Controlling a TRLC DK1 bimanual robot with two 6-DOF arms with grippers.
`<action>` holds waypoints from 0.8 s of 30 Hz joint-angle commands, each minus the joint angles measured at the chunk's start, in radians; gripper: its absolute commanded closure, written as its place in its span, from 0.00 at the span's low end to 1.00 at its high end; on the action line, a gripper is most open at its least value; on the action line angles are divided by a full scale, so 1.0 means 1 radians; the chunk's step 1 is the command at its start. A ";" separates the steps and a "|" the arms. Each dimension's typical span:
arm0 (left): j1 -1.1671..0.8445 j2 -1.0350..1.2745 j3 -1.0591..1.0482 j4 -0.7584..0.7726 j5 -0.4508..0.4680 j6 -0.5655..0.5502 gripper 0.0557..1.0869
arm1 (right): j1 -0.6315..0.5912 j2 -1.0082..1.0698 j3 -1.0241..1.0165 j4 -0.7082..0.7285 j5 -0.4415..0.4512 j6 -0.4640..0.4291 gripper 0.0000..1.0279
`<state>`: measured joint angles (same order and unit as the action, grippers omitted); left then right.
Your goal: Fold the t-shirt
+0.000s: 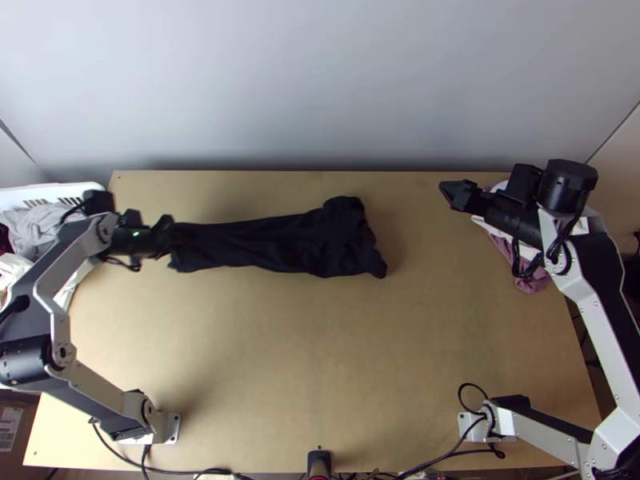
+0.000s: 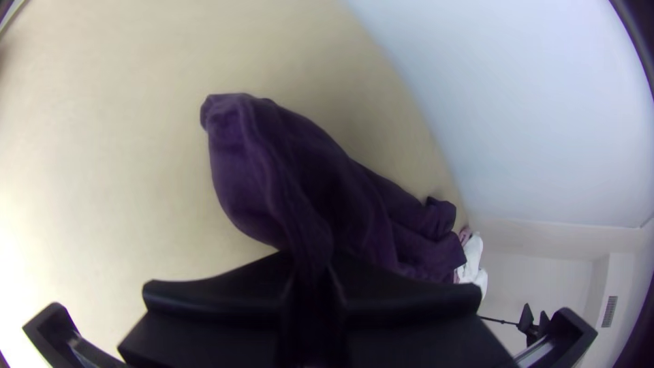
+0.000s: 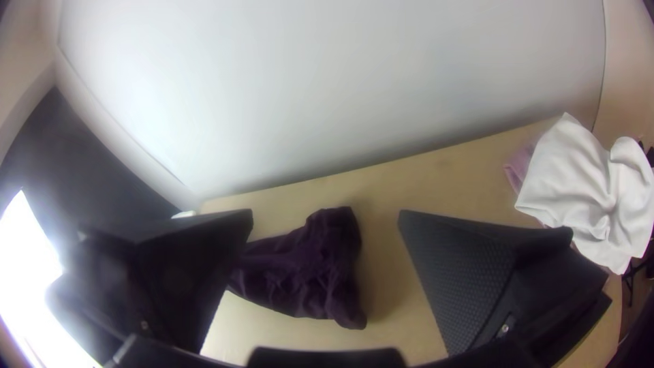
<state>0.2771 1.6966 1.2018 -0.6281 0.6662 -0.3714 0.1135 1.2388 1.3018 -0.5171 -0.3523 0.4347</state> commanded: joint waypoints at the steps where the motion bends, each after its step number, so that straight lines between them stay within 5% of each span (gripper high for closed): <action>1: 0.119 -0.035 -0.042 -0.104 -0.005 0.160 0.97 | 0.017 -0.001 -0.019 0.026 -0.001 0.007 0.03; 24: -0.345 0.089 0.269 -0.124 -0.195 -0.021 0.97 | 0.025 -0.098 -0.205 0.083 -0.001 0.006 0.03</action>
<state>0.0498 1.7363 1.3865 -0.7513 0.5041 -0.3355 0.1356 1.1660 1.1519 -0.4557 -0.3538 0.4412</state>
